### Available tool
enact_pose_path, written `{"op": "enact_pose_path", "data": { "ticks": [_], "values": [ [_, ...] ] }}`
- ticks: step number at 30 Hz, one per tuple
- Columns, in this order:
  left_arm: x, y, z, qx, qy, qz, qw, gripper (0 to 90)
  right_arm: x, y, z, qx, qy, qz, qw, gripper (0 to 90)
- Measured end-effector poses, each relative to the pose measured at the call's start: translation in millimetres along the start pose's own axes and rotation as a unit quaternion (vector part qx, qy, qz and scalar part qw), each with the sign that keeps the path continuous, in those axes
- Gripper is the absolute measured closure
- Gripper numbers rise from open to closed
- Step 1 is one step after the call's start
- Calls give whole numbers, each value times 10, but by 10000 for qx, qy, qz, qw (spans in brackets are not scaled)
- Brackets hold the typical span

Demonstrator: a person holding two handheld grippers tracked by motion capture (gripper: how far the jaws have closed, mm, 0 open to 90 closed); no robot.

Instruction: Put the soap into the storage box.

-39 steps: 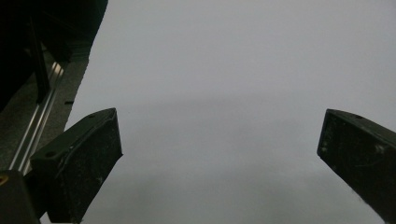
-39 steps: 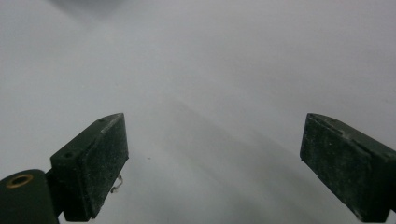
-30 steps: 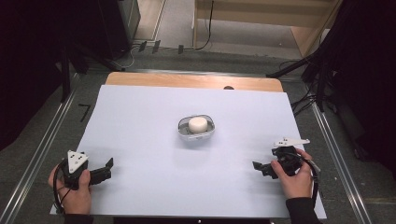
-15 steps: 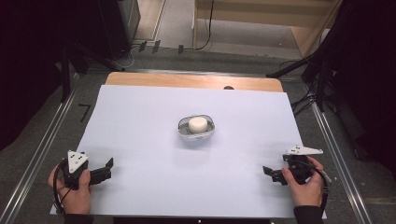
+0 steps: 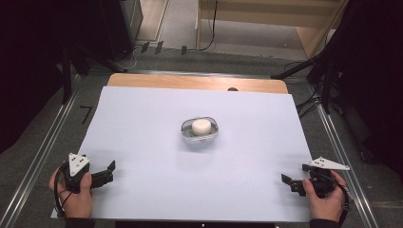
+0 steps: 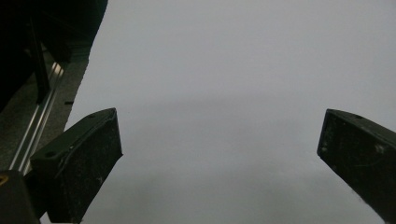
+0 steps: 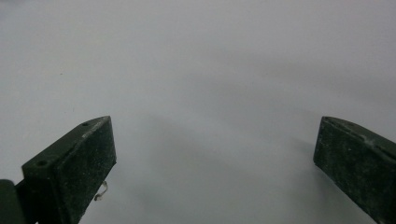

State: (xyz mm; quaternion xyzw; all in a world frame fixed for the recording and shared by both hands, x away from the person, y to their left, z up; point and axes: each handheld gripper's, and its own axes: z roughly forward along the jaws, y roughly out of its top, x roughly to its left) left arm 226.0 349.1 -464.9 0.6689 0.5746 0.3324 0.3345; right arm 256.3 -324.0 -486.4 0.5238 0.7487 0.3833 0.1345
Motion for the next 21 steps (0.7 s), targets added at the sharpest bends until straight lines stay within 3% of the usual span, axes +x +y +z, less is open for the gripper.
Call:
{"op": "enact_pose_path", "data": {
  "ticks": [12,16,21],
  "values": [
    [6,0,-2,-9,-19,-16,10000,2,-83,-156,-175,-303,-140,-66,9994,0],
    [6,1,0,-4,-16,-29,10000,2,-83,-193,-173,-366,-33,-131,9992,0],
    [5,1,0,0,-21,-25,10000,2,-114,-223,-183,-477,70,27,9988,0]
  ]
}}
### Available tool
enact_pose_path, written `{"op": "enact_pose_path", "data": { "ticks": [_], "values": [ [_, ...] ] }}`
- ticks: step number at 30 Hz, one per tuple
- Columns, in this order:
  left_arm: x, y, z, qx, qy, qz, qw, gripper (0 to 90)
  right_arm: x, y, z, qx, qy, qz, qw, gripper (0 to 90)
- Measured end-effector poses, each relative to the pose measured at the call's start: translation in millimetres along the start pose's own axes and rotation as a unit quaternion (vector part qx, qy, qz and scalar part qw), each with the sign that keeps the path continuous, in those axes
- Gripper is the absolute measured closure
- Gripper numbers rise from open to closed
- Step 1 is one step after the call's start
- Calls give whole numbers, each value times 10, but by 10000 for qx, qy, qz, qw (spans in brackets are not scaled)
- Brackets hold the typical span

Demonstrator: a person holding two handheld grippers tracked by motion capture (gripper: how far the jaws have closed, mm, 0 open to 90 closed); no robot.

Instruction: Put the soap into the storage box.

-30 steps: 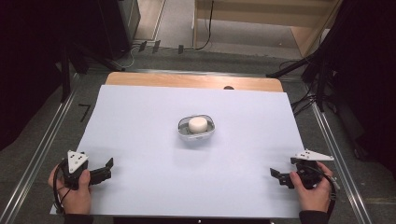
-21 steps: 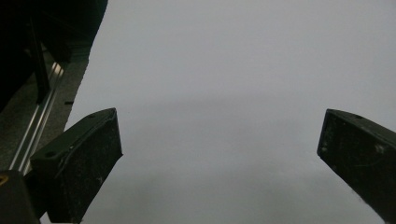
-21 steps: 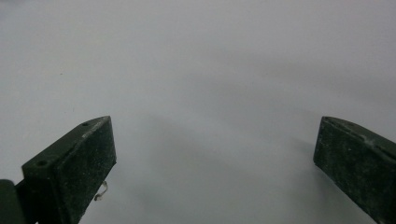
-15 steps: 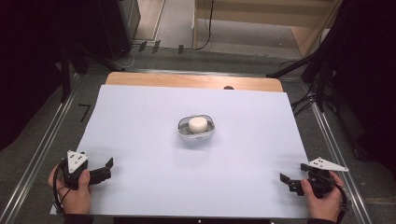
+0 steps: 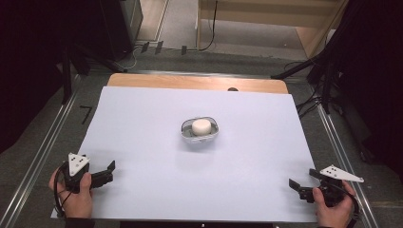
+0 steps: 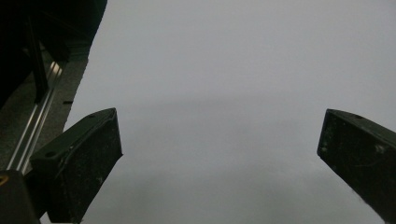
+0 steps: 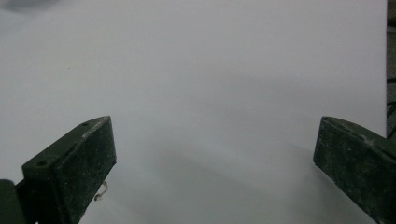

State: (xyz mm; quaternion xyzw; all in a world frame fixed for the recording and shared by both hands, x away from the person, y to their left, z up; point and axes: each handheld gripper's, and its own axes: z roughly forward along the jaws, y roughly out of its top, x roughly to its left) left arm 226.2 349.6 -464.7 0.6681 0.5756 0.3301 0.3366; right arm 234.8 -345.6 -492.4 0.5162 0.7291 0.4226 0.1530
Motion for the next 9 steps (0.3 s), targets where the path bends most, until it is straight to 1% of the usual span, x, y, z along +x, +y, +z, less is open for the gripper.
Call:
{"op": "enact_pose_path", "data": {
  "ticks": [4,7,9],
  "values": [
    [1,2,6,19,3,8,10000,2,19,-1,11,-12,-142,-6,9999,0],
    [-2,6,15,57,12,-5,10000,1,24,1,16,28,-166,6,9999,0],
    [1,10,27,111,31,-15,9999,1,25,0,19,42,-141,-3,9999,0]
  ]
}}
